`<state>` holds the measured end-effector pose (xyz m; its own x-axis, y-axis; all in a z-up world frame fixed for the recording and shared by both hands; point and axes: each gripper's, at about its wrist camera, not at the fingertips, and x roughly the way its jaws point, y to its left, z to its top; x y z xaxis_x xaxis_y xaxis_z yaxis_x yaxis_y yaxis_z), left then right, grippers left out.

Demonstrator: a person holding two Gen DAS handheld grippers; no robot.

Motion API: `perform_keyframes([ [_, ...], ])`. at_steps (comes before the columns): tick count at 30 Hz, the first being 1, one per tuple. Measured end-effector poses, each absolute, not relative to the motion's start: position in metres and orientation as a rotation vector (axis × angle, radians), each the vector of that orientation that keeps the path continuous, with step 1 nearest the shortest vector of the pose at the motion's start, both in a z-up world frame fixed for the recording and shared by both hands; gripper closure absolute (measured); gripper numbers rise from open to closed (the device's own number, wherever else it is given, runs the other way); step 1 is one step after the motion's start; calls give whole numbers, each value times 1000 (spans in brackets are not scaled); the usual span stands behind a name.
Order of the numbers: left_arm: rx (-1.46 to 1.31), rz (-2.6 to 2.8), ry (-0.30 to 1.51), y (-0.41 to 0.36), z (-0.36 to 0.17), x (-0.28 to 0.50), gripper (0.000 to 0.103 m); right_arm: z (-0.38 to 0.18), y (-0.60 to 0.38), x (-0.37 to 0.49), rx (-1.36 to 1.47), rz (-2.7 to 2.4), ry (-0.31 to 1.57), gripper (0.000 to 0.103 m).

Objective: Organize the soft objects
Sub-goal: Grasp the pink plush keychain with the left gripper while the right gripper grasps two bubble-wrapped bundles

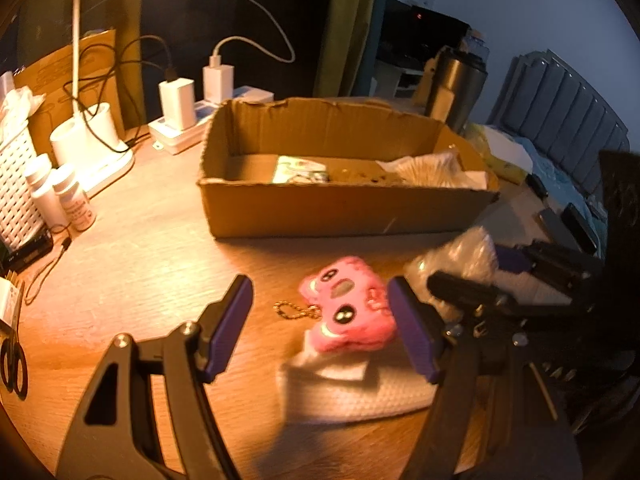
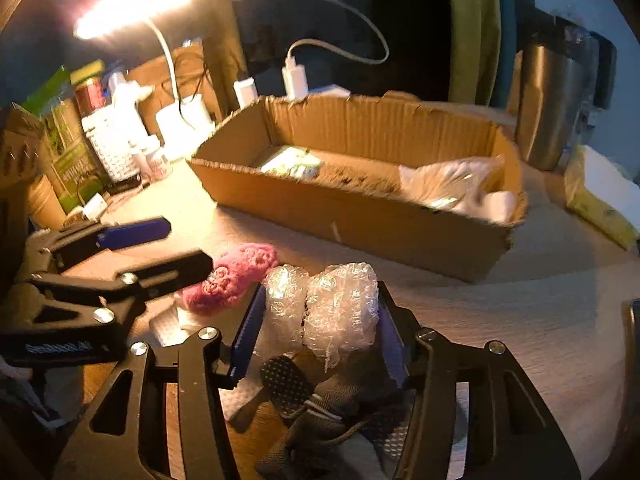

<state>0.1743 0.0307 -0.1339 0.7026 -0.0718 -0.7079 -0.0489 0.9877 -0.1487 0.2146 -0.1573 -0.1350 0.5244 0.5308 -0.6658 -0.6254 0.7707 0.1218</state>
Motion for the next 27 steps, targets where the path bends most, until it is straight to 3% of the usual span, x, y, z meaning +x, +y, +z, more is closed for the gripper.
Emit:
perform_keyframes([
  [13,-107,-44,880,7,-152,198,32,-120,-205,224,-41,645,693,47],
  [15,-118,-47,889,9,-155,200,35,-119,-210,224,-32,643,688,47],
  [16,-116,-45,897,9,-157,201,39,-119,-211,225,-29,643,687,47],
  [17,-115,-44,906,9,-159,202,50,-118,-213,225,-25,641,682,47],
  [20,-127,-51,918,10,-161,203,57,-115,-218,225,-18,639,669,47],
  [27,-180,-79,900,12,-155,199,58,-107,-228,224,1,624,642,47],
])
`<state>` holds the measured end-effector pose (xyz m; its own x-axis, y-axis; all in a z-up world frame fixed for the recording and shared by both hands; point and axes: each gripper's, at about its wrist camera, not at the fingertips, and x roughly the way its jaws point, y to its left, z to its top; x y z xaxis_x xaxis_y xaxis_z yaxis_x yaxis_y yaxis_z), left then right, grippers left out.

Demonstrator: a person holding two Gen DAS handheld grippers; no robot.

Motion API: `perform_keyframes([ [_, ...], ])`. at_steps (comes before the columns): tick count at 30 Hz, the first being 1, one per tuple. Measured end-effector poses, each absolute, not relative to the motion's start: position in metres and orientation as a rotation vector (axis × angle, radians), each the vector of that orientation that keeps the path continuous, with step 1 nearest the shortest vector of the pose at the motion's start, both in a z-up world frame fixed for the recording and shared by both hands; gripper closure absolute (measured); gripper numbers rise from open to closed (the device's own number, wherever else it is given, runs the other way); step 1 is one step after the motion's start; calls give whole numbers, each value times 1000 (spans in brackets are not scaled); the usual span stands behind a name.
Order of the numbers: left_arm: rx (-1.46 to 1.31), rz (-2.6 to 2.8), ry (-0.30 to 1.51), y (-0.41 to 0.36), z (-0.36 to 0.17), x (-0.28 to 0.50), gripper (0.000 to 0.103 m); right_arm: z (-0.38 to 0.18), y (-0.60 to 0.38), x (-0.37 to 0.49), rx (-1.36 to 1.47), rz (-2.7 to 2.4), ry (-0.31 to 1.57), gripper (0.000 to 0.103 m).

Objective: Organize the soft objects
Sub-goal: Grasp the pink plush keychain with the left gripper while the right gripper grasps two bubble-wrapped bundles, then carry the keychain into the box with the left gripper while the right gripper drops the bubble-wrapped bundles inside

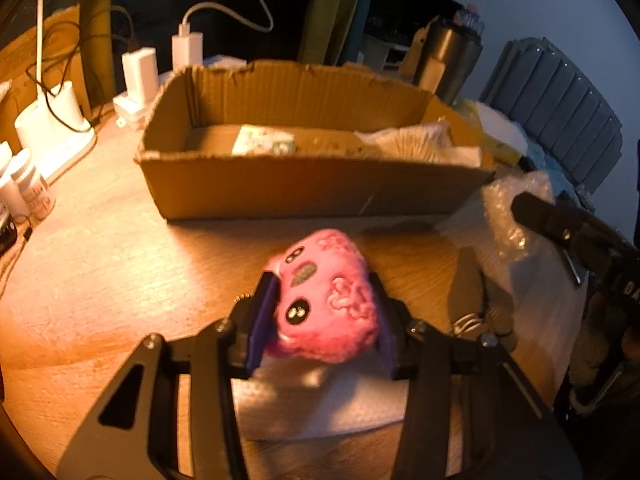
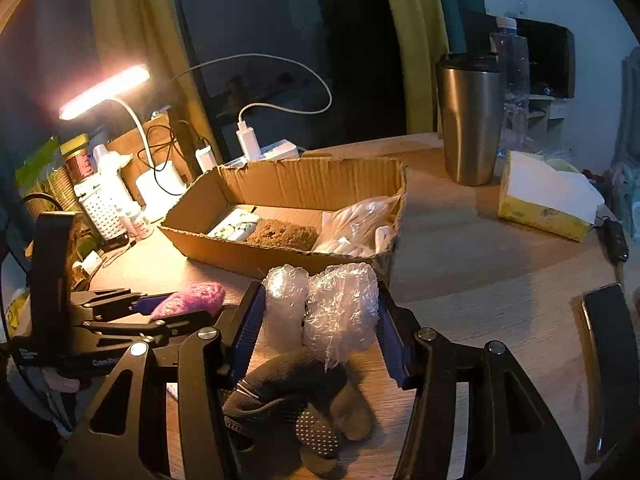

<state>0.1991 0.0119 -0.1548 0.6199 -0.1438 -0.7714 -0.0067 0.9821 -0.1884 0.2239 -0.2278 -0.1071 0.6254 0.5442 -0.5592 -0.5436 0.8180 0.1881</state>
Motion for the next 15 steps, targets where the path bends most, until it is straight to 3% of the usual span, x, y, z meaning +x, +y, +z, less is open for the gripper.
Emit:
perform_keyframes([
  [15,-185,-94,765,21,-110,179,58,-93,-221,215,-23,620,612,47],
])
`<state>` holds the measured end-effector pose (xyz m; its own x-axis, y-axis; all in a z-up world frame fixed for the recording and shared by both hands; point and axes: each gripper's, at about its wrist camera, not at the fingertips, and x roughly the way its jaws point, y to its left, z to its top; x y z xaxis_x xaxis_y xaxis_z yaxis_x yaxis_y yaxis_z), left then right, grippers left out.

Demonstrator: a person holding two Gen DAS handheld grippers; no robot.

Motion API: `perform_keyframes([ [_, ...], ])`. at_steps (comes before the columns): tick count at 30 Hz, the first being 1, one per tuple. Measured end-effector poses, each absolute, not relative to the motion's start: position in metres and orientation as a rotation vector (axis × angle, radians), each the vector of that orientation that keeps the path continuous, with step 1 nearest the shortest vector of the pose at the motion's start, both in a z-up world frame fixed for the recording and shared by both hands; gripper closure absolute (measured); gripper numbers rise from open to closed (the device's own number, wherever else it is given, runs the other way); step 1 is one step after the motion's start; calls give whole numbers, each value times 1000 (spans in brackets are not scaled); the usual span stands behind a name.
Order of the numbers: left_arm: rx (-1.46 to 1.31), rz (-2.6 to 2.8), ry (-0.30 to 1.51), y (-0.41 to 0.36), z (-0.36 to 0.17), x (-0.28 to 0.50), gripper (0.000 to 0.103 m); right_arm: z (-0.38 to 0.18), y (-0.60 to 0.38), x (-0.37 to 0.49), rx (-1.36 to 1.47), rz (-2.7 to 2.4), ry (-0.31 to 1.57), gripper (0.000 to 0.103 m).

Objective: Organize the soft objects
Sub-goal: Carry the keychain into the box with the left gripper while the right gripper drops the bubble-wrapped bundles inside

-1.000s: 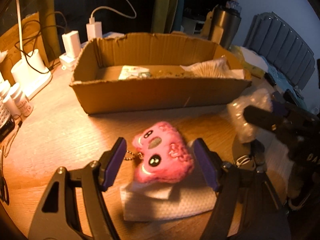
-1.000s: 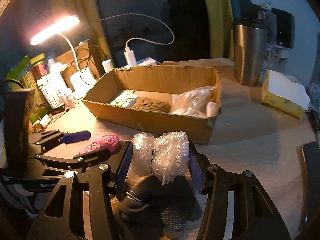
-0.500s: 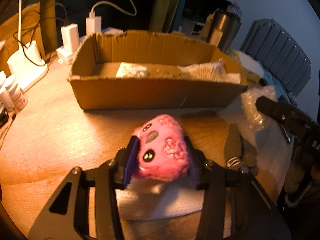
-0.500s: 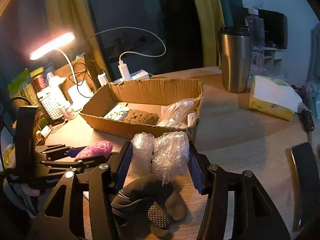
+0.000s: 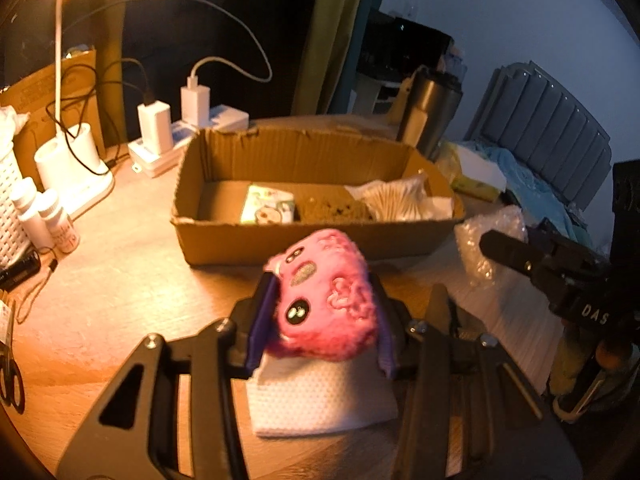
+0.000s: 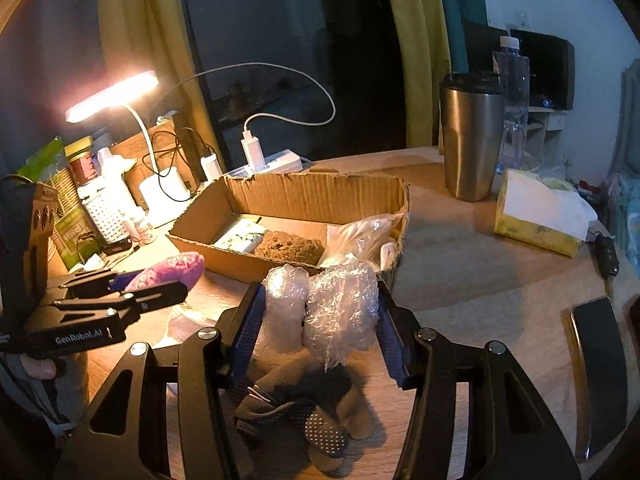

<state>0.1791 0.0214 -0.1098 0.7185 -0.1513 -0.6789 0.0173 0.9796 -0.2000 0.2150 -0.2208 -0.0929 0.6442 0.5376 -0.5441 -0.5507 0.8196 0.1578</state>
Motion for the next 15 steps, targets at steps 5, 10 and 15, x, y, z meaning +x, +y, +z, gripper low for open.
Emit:
perform_keyframes([
  [5,-184,-84,723,28,-98,176,58,-86,-216,212,-35,622,600,47],
  [10,-179,-73,688,35,-88,173,58,-80,-210,211,-49,624,591,47],
  [15,-184,-64,656,43,-77,173,58,-74,-204,214,-65,624,578,47],
])
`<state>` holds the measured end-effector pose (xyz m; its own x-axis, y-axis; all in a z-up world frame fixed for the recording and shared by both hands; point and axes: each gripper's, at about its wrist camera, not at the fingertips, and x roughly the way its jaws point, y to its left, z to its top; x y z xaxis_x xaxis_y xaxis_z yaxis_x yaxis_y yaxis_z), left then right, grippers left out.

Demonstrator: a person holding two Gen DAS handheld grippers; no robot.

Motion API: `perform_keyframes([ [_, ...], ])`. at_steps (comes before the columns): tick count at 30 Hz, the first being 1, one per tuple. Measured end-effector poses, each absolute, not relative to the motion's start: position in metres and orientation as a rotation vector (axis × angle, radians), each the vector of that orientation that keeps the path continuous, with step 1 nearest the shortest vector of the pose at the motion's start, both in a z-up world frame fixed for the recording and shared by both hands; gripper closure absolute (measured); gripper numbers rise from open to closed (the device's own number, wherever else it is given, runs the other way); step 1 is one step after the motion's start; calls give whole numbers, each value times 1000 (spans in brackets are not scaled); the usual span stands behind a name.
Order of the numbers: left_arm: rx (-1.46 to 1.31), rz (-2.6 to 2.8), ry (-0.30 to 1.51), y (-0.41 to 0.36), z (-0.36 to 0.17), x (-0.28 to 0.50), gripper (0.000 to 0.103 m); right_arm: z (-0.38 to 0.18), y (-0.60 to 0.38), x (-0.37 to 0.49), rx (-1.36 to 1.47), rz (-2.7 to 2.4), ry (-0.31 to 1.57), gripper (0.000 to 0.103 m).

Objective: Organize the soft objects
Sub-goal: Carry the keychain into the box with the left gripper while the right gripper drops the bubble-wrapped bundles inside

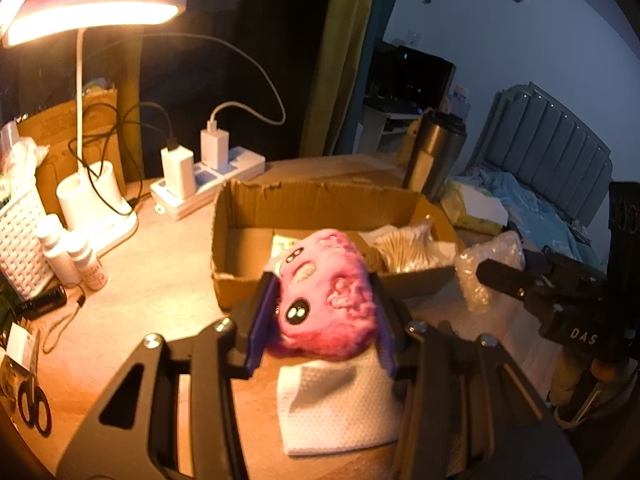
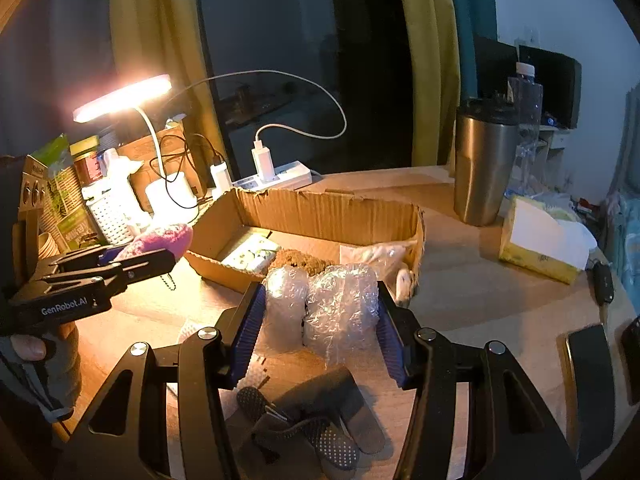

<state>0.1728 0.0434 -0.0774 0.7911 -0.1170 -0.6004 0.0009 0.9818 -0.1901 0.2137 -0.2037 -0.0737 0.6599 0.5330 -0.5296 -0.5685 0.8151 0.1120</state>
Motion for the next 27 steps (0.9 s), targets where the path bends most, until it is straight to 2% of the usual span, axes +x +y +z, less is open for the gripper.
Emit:
perform_keyframes([
  [27,-121,59,413,83,-16,201,58,-32,-162,250,-109,642,447,47],
])
